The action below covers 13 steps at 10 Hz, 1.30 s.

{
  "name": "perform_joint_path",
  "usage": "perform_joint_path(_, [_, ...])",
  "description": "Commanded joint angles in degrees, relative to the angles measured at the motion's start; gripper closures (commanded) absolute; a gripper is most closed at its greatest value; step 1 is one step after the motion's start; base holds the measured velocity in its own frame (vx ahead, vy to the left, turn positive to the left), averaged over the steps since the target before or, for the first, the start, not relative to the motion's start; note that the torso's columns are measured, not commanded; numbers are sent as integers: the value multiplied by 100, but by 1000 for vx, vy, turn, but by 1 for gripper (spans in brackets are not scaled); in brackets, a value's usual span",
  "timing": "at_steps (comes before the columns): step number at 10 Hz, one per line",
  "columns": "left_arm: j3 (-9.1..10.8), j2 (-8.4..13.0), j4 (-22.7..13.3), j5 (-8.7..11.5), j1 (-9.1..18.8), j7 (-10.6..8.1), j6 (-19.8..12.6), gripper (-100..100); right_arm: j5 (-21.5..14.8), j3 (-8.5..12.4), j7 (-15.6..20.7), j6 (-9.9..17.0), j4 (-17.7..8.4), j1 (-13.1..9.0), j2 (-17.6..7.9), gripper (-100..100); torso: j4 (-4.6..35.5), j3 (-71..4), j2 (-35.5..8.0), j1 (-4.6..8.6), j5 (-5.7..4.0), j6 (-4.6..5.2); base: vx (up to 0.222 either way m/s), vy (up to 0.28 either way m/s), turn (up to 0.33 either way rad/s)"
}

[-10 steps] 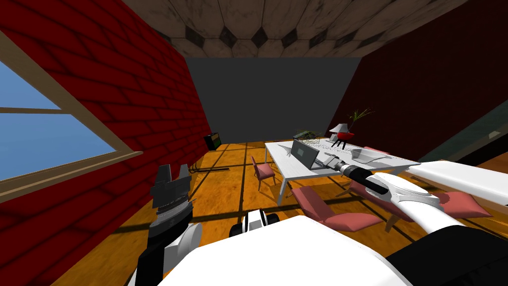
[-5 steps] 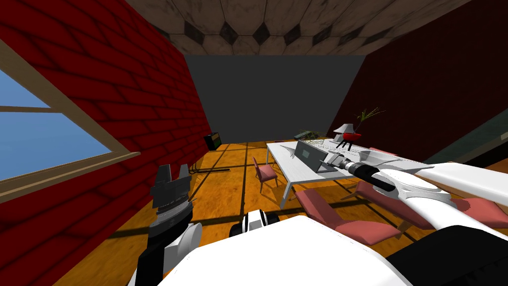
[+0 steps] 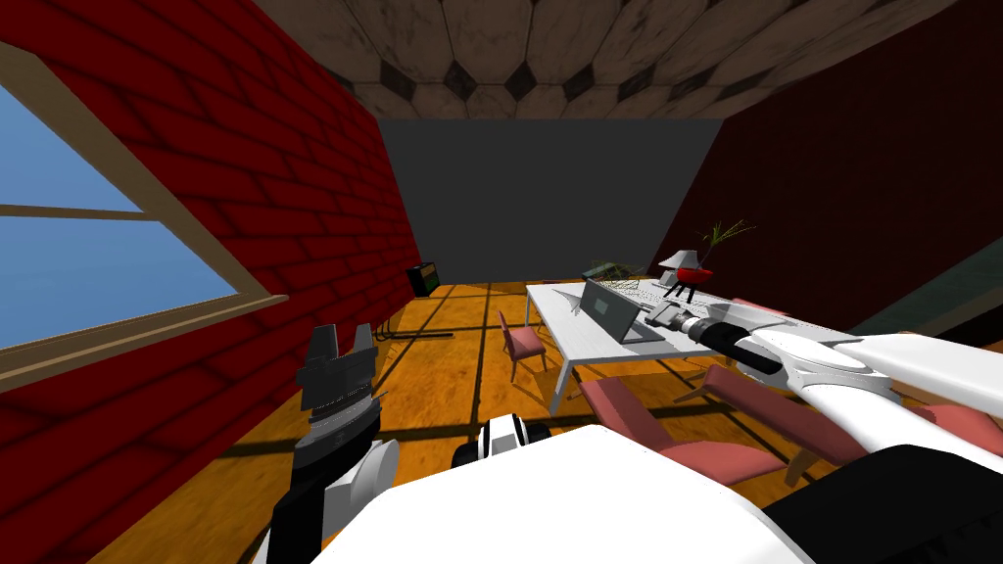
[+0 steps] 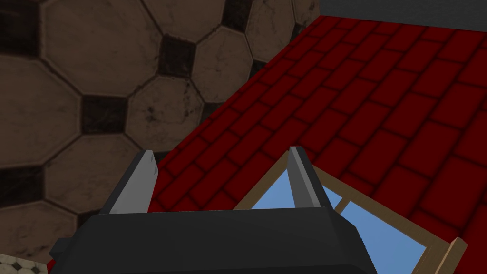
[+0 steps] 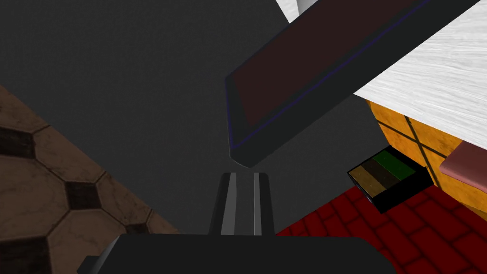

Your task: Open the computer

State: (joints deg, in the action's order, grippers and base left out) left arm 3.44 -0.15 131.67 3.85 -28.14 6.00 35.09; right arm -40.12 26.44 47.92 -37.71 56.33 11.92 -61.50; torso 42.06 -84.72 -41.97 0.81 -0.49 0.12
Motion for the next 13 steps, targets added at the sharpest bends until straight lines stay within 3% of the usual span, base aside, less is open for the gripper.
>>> perform_joint_path(1, [0,0,0,0,0,0,0,0,119,-90,-360,-22,-97,18,-32,100,-4,1,0,-10,-3,8,-34,-74,19])
perform_joint_path(7, [0,0,0,0,0,0,0,0,504,-338,-1280,-135,-324,-13,-228,100,-5,2,-2,-21,-2,-9,-40,-83,40])
perform_joint_path(8, [0,0,0,0,0,0,0,0,462,-283,-1153,-104,-259,-38,-227,100,-3,6,-8,-15,-4,-7,-29,-49,14])
perform_joint_path(9, [0,0,0,0,-1,0,0,0,613,-377,-1464,-139,-347,-84,-167,100,-2,4,-4,-44,6,-9,-27,-85,63])
perform_joint_path(13, [0,0,0,0,-1,0,0,0,817,-534,-1879,-188,-477,-131,-49,100,22,14,-29,-80,48,-13,-43,-119,51])
